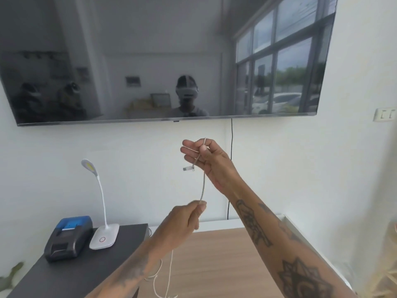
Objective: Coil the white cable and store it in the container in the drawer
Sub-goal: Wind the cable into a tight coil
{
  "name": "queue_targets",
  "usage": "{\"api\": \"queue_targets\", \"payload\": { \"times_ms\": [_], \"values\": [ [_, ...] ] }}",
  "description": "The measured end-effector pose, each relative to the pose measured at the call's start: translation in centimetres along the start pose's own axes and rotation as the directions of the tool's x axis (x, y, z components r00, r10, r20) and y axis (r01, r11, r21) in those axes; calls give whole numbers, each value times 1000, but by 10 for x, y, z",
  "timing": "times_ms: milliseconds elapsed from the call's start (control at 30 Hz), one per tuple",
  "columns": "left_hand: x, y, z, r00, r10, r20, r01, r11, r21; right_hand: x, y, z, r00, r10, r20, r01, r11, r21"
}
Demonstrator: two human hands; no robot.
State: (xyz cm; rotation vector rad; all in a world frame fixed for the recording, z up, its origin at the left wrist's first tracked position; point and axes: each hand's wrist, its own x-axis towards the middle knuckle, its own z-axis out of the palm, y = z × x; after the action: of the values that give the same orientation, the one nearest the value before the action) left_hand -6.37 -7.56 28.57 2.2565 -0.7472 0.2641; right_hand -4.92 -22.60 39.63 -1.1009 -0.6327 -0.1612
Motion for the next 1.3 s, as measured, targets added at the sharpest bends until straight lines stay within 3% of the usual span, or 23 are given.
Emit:
{"api": "queue_targets", "payload": {
  "times_ms": [67,133,267,367,433,533,667,767,867,967,1033,1133,1233,1300],
  "values": [
    [-6,-2,-10,998,65,14,-66,983,172,2,3,-12,997,-19,-72,3,976,-216],
    [1,-2,-34,986,153,-66,-137,969,204,-1,9,-23,997,15,-71,-41,925,-378],
    [35,4,-96,905,360,-228,-303,919,251,-17,21,-23,980,199,29,-164,875,-455],
    [57,17,-122,889,378,-260,-319,917,241,-23,23,-8,963,255,85,-207,906,-370],
    [68,24,-130,884,351,-309,-305,934,188,-23,22,2,968,249,40,-229,934,-274],
    [81,30,-136,893,214,-396,-252,967,-46,-24,19,13,975,221,20,-217,969,-121],
    [87,28,-114,900,9,-436,-161,936,-312,-24,4,25,983,137,118,-145,987,66],
    [70,21,-75,926,6,-379,-107,963,-247,-18,-8,32,988,29,152,-54,986,158],
    [36,18,-37,987,25,-161,-64,967,-245,-5,-20,31,990,-43,131,18,982,187],
    [4,19,-17,990,59,132,-54,998,-44,7,-22,20,998,-44,43,42,998,48],
    [-7,24,-23,973,111,202,-140,981,131,9,-17,7,1000,-9,-21,5,986,-169],
    [3,35,-65,966,257,24,-257,950,174,0,-7,-7,996,91,-19,-91,917,-388],
    [32,40,-121,889,405,-212,-364,908,210,-13,2,-6,974,222,37,-188,892,-411],
    [49,42,-149,869,418,-266,-357,900,248,-20,6,3,965,251,77,-204,902,-381]
  ]
}}
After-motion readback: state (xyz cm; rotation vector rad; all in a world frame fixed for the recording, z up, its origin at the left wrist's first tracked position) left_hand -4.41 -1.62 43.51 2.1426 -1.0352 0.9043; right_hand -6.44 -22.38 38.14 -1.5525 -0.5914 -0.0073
